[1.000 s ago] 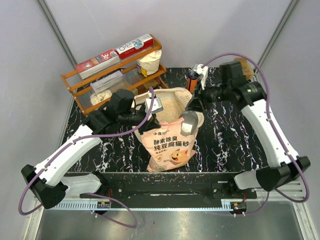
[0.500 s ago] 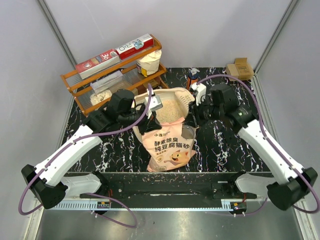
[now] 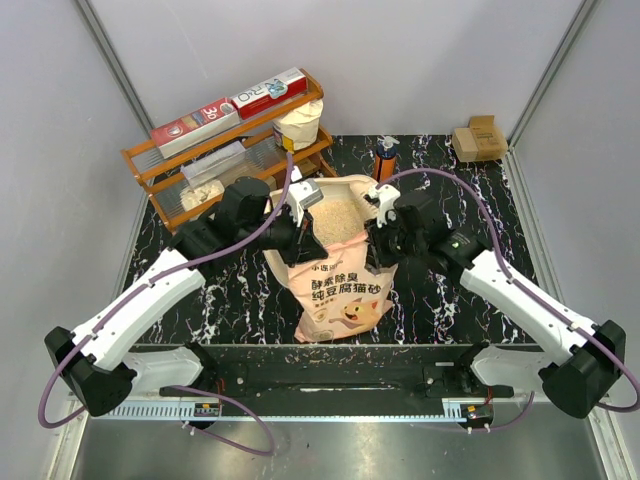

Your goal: Fill the litter box with clean litter

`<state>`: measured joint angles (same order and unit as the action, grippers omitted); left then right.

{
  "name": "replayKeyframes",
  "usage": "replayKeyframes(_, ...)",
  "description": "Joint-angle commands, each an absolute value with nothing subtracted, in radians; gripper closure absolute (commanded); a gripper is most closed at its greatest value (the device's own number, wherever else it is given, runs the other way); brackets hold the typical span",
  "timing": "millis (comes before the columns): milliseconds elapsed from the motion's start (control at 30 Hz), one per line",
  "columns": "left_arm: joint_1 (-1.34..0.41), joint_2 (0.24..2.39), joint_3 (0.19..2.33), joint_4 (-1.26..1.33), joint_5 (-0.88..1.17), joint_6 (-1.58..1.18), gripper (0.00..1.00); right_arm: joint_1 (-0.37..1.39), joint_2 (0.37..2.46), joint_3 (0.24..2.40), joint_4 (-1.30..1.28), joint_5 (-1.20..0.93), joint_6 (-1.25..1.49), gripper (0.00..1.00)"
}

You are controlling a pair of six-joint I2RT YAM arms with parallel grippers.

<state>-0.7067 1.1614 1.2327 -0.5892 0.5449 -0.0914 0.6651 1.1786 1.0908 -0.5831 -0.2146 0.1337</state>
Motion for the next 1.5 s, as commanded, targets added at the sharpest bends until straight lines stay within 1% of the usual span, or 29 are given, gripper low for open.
replayKeyframes(0, -0.700, 1.132, 1.241, -0.339, 0.523, -0.205, 1.00, 0.704, 1.186, 1.065, -0.471, -0.055, 0.195, 1.00)
replayKeyframes(100, -0.700, 1.127, 1.236, -0.339, 0.485, -0.244, 1.00, 0.749, 1.196, 1.002, -0.442, -0.006, 0.232, 1.00)
replayKeyframes(167, -0.698, 1.124, 1.235, -0.339, 0.462, -0.281, 1.00, 0.765, 1.219, 0.968, -0.408, 0.017, 0.305, 1.00)
replayKeyframes(300, -0.695, 1.124, 1.230, -0.344, 0.440, -0.314, 1.00, 0.784, 1.290, 0.919, -0.327, 0.003, 0.452, 1.00)
replayKeyframes(433, -0.693, 1.123, 1.220, -0.342, 0.437, -0.330, 1.00, 0.787, 1.359, 0.919, -0.262, -0.060, 0.647, 1.00)
replayKeyframes(600, -0.687, 1.121, 1.207, -0.348, 0.431, -0.328, 1.00, 0.772, 1.391, 0.968, -0.250, -0.120, 0.765, 1.00)
replayKeyframes(733, -0.684, 1.127, 1.209, -0.351, 0.442, -0.319, 1.00, 0.716, 1.387, 0.948, -0.242, -0.207, 0.847, 1.00)
replayKeyframes(800, -0.686, 1.132, 1.219, -0.371, 0.452, -0.304, 1.00, 0.664, 1.373, 0.899, -0.209, -0.242, 0.865, 1.00)
replayKeyframes(933, -0.686, 1.131, 1.235, -0.408, 0.475, -0.255, 1.00, 0.546, 1.350, 0.827, -0.146, -0.380, 0.894, 1.00)
replayKeyframes(1100, -0.686, 1.134, 1.241, -0.459, 0.574, -0.206, 1.00, 0.428, 1.302, 0.804, -0.075, -0.483, 0.874, 1.00)
replayKeyframes(1167, -0.686, 1.131, 1.239, -0.475, 0.624, -0.161, 1.00, 0.397, 1.284, 0.813, -0.064, -0.560, 0.842, 1.00)
replayKeyframes(1300, -0.684, 1.112, 1.235, -0.557, 0.637, -0.065, 1.00, 0.302, 1.272, 0.831, -0.071, -0.719, 0.815, 1.00)
replayKeyframes(1333, -0.686, 1.111, 1.233, -0.567, 0.632, -0.031, 1.00, 0.260, 1.281, 0.833, -0.071, -0.792, 0.819, 1.00)
replayKeyframes(1467, -0.686, 1.106, 1.252, -0.615, 0.640, 0.049, 1.00, 0.158, 1.324, 0.822, -0.069, -0.933, 0.862, 1.00)
